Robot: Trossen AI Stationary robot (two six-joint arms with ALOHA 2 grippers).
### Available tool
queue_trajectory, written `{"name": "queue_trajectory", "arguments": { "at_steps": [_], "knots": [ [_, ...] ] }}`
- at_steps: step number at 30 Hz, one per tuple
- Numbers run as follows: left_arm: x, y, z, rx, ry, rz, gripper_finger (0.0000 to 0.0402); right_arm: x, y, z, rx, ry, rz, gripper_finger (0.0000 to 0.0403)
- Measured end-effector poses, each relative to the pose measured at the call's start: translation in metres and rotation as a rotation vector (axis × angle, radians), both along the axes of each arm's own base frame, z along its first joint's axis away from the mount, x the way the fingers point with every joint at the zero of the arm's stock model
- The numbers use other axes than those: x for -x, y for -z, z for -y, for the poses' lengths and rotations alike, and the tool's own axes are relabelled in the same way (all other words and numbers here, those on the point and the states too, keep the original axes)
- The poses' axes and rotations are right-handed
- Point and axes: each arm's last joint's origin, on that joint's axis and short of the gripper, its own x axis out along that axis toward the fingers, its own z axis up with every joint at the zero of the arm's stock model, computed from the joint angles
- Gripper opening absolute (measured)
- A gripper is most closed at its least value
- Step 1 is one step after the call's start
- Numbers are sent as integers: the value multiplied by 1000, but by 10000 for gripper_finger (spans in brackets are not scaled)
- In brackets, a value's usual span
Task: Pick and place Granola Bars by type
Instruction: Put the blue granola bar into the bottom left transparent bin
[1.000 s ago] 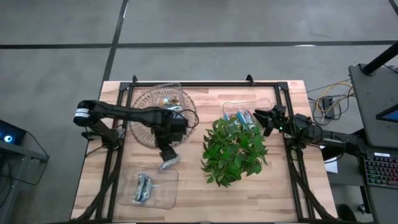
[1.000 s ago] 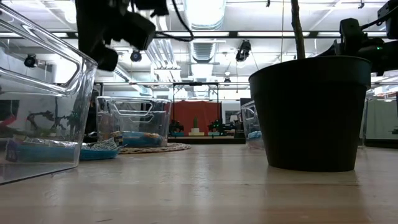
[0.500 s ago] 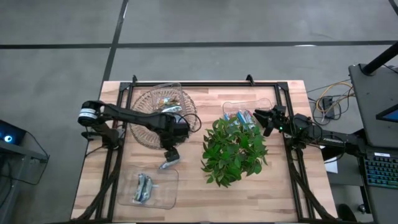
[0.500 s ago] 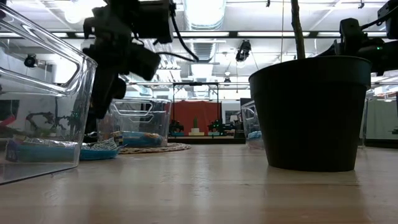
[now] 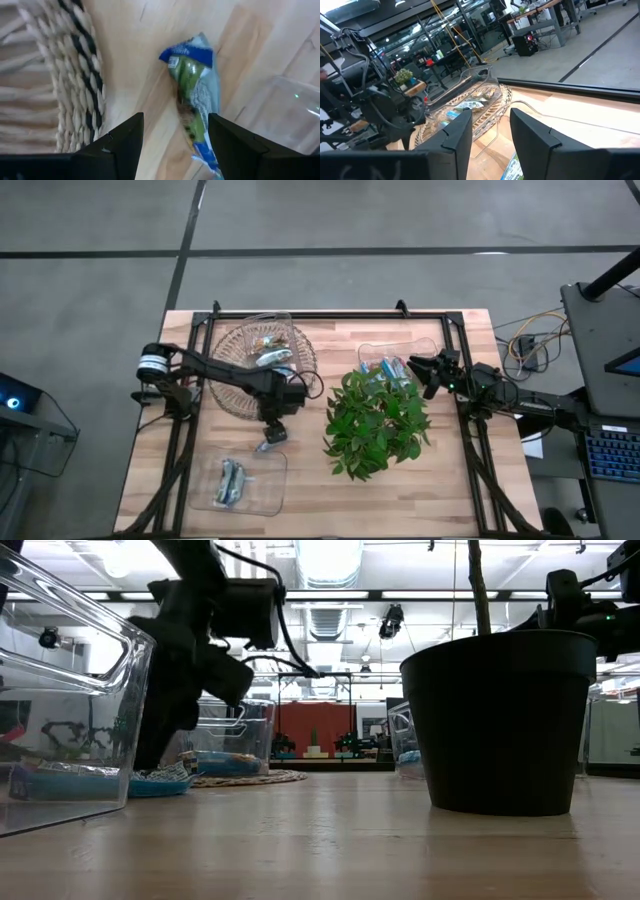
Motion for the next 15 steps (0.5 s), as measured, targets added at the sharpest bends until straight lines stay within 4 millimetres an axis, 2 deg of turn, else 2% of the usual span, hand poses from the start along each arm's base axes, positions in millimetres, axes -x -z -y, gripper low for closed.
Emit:
{"name": "queue_trajectory", "arguments": {
  "at_steps": [15],
  "knots": [
    [-8, 23, 17, -28, 16, 3, 202, 0, 0, 0, 0, 1, 0, 129]
  ]
}}
